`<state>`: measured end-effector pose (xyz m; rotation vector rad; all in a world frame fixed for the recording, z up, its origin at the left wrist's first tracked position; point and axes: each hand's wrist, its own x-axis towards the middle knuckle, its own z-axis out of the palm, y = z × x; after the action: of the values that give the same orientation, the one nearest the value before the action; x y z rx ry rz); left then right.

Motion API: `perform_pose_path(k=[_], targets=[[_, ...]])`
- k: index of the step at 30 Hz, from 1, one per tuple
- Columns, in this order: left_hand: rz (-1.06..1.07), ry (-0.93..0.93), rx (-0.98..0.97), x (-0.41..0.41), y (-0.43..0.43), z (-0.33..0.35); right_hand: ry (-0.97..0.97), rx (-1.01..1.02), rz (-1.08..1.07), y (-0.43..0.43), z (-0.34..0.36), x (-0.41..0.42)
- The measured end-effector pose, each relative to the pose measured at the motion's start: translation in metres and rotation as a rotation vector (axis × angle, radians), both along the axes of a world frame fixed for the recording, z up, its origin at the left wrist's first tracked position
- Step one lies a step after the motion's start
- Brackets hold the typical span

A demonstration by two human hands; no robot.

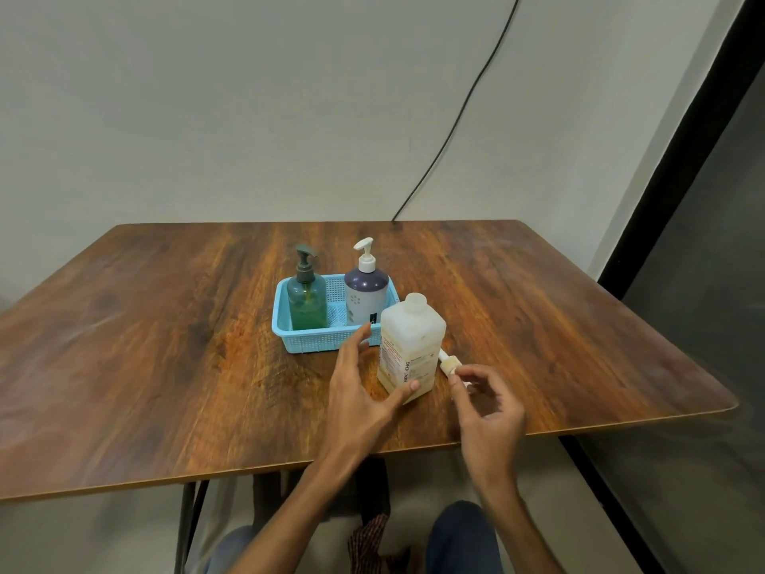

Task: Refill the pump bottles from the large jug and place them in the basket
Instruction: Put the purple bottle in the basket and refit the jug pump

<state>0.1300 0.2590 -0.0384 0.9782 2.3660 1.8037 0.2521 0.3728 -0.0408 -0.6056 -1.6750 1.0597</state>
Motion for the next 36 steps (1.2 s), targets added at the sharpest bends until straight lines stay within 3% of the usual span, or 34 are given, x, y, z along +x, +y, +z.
perform_pose_path(k=[4,7,10,14,20,27,36], targets=[[-0.044,-0.034,0.011,-0.003,0.011,-0.001,-0.096,-0.078,-0.042,0.020,-0.008,-0.008],[-0.057,-0.040,0.019,-0.009,0.018,-0.003,-0.310,-0.097,-0.018,0.038,-0.018,-0.017],[-0.061,-0.045,0.022,-0.011,0.024,-0.005,-0.477,-0.027,-0.019,0.048,-0.023,-0.025],[-0.078,-0.065,0.021,-0.012,0.028,-0.011,-0.544,0.113,-0.065,0.052,-0.024,-0.035],[-0.077,-0.092,0.037,-0.015,0.029,-0.020,-0.354,-0.025,-0.074,0.050,-0.005,-0.026],[-0.105,-0.104,0.045,-0.015,0.029,-0.019,-0.043,-0.018,0.001,0.058,0.079,0.004],[-0.148,-0.112,0.110,-0.015,0.028,-0.010,-0.098,0.185,0.115,0.044,0.176,0.031]])
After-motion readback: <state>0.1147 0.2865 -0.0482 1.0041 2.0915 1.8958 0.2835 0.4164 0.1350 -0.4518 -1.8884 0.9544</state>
